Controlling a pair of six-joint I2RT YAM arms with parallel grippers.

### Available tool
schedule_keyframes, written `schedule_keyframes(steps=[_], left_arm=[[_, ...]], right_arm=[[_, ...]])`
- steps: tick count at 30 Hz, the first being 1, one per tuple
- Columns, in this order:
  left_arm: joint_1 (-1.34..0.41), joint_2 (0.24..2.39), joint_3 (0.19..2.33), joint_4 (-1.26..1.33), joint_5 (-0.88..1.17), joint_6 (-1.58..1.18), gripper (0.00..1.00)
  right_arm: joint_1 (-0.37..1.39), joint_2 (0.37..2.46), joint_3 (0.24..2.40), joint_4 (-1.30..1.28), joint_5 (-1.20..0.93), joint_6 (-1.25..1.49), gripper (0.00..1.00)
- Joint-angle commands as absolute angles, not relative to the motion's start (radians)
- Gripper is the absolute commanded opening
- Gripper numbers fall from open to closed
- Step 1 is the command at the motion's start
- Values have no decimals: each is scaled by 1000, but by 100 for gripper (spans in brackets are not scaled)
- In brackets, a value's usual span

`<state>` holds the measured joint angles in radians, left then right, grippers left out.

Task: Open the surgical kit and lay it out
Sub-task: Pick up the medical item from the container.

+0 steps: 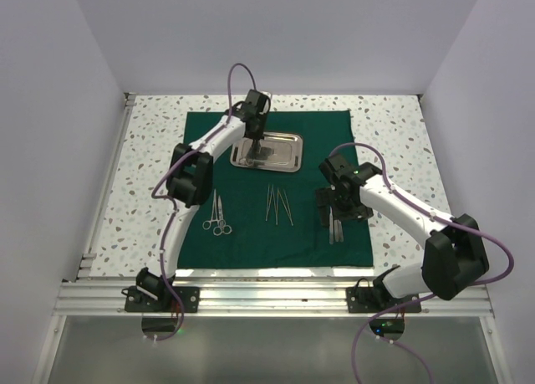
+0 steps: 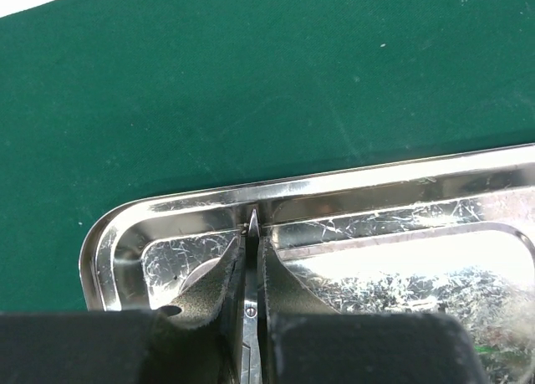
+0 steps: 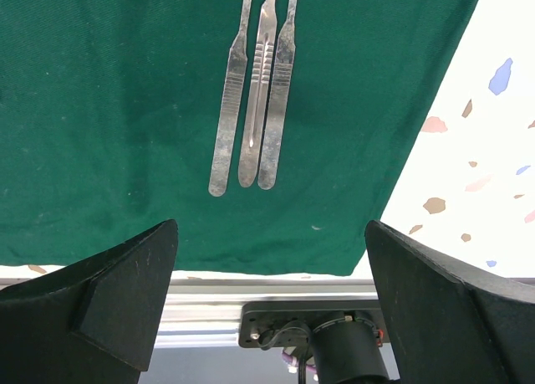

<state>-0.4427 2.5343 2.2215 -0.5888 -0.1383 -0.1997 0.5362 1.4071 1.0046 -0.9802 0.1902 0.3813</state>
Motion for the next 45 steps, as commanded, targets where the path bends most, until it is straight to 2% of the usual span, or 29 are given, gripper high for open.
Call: schedule_keyframes(steps=[1,13,28,34,40,45], left_arm=[[-431,2505,2191,-689,-72,-241,0],[-417,2379,2203,-699,-71,-268,0],[-410,2119,2013,-700,-84,-302,0],[-410,1909,1775,-698,-109,-336,0],[-413,1657,1415,-678,-117,-399,0],[-419,1487,1214,-654,-107,-460,0]], right_arm=[[534,1368,1043,-985,184,382,98],[534,1325,1040,-979,166,394,97],[532,1259,994,-947,130,403,97],[534,1250,986,-936,110,396,97],[535,1243,979,-925,89,385,97],[537,1246,973,-914,64,380,97]])
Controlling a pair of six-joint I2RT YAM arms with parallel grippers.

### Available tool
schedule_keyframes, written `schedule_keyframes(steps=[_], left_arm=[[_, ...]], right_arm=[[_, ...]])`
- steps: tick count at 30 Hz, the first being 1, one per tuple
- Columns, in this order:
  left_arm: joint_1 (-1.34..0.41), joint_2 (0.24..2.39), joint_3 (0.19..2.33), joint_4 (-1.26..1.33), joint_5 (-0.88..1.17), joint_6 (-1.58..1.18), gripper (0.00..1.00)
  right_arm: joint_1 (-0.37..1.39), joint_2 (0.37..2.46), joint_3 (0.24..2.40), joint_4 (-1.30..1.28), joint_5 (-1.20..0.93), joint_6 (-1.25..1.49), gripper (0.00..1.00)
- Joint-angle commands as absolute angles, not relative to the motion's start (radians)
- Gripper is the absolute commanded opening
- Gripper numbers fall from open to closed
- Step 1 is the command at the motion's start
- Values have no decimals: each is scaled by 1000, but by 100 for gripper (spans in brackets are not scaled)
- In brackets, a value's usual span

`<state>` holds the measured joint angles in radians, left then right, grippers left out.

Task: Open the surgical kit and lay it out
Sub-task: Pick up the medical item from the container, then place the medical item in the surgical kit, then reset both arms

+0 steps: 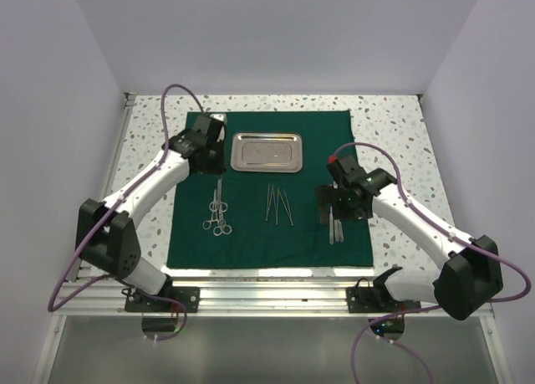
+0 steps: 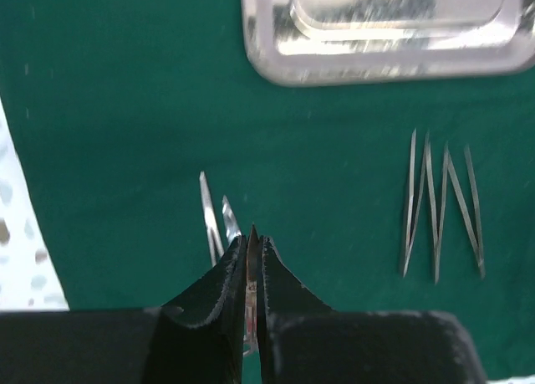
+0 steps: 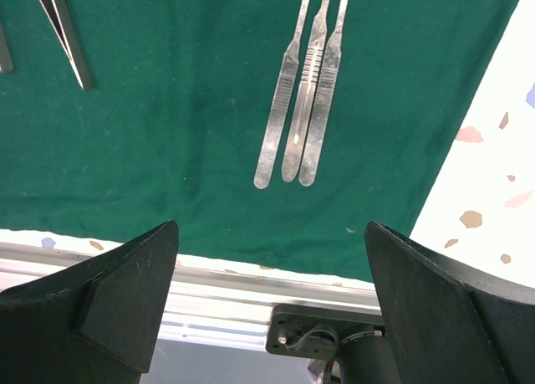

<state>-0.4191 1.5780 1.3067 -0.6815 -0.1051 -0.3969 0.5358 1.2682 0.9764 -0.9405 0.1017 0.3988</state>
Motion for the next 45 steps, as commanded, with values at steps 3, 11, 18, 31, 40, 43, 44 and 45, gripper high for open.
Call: schedule_keyframes(steps=[3,11,18,31,40,43,44,45], left_arm=[[-425,1430,1094,-614,-115,-480,0],[-426,1466,986,-525,-184,-499,4],[-425,1561,1087,-521,-207,-480,45],[-436,1364,1197,-537,-358,-423,62],[-446,789,687,209,-526,-261,89],[-446,816,750,80,-532,-238,88],[-446,827,758,40,-529,-236,87],[-446,825,758,35,-526,-236,87]], right_arm=[[535,1252,969,-910,54,380,97],[537,1246,969,-910,63,380,97],[538,1232,969,-913,83,390,96],[540,883,1121,-836,15,428,98],[538,753,1178,-759,186,399,98],[538,729,1161,-758,193,393,98],[538,710,1157,-755,195,393,98],[538,703,1151,-753,195,393,98]])
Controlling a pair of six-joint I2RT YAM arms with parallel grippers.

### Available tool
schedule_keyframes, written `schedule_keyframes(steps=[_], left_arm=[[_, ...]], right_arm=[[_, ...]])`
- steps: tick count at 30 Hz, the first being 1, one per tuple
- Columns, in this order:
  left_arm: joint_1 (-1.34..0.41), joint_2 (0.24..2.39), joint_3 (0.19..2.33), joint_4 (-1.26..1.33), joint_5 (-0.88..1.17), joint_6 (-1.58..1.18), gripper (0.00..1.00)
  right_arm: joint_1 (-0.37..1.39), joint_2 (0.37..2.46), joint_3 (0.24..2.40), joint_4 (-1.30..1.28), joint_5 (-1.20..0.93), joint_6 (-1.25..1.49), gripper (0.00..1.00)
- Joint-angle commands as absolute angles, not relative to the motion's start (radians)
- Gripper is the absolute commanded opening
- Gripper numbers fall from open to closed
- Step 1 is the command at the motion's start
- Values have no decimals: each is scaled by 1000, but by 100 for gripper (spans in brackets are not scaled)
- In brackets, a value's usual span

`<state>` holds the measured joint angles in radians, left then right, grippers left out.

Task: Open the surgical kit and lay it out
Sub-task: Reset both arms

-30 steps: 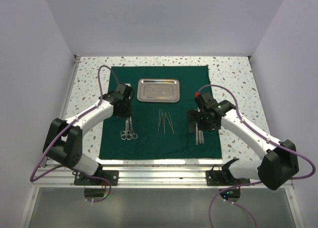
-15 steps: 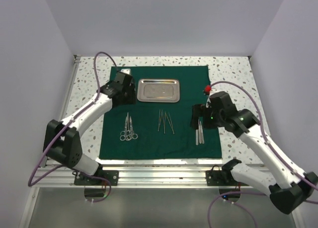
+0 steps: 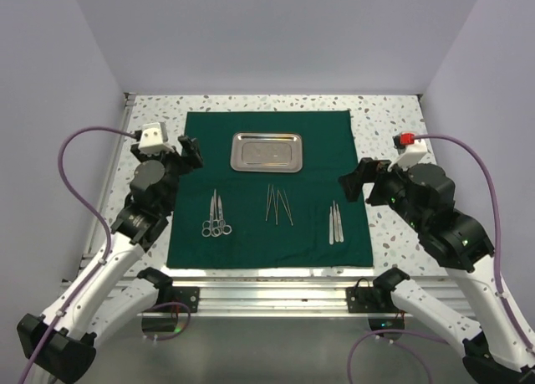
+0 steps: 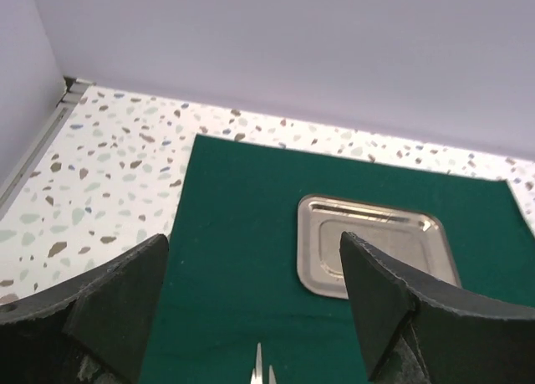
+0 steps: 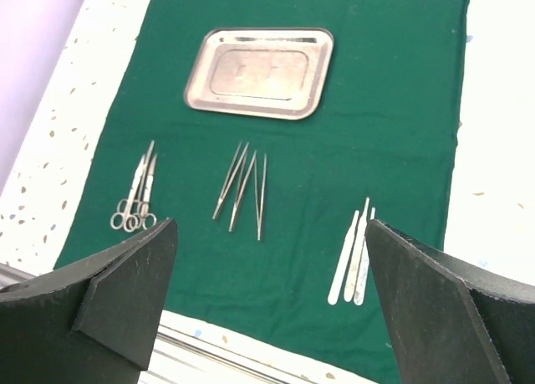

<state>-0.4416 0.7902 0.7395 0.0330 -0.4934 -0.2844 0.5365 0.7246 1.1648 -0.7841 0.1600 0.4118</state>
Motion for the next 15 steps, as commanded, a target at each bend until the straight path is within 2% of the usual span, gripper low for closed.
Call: schedule_keyframes(steps=[1,12,15], left_arm=[[-446,818,749,37,-523,-235,86],[-446,805,758,12,-534,-213,88],[-446,816,749,12,-528,-212,87]], right_arm=[[540,695,1141,-746,193,393,98],[537,649,1100,-686,144,371,98],[538,657,1101,-698,198,383,98]])
